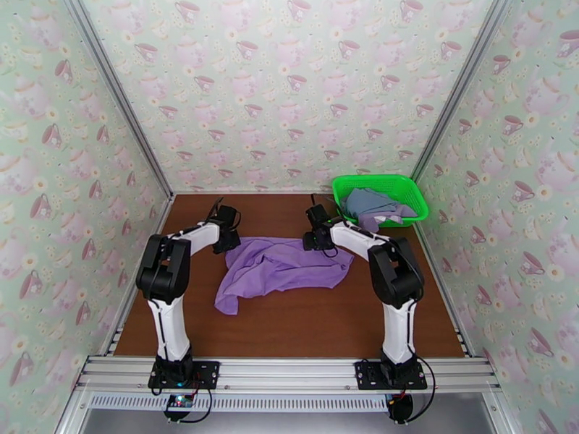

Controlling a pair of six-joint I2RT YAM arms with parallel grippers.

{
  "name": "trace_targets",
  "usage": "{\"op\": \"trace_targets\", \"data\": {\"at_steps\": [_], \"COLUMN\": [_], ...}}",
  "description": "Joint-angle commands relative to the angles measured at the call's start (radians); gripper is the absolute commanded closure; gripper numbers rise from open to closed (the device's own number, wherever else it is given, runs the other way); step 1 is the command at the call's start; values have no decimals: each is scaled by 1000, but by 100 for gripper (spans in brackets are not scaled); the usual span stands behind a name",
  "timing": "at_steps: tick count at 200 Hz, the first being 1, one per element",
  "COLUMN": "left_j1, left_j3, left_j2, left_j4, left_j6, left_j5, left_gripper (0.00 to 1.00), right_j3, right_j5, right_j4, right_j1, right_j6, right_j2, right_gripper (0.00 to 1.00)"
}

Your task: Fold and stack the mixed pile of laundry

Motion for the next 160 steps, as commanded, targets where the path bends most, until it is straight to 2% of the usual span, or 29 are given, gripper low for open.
{"op": "trace_targets", "data": {"at_steps": [1, 18, 37, 56, 94, 129, 160], "left_j1": [-6, -5, -4, -4, -13, -29, -66], "left_j3": [-44, -44, -29, 4, 103, 172, 208], "left_j2": [56, 7, -72, -181, -419, -584, -696], "left_j4": [89, 90, 70, 23, -78, -153, -220], "left_j6": [17, 34, 70, 128, 262, 356, 409], "left_j5": [61, 47, 18, -17, -64, -82, -123], "left_gripper": [100, 100, 100, 100, 100, 100, 100], "right_j3": [48, 64, 74, 82, 145, 184, 247], "right_j5": [96, 139, 195, 234, 238, 332, 399], "right_j4": [-7, -14, -33, -68, -184, -220, -222], "right_j1": [-13, -19, -20, -20, -18, -16, -11], "right_j6": [22, 15, -17, -75, -309, -493, -592], "right_j2": [18, 19, -29, -140, -383, -532, -619], "right_gripper": [74, 100, 100, 100, 100, 100, 100]}}
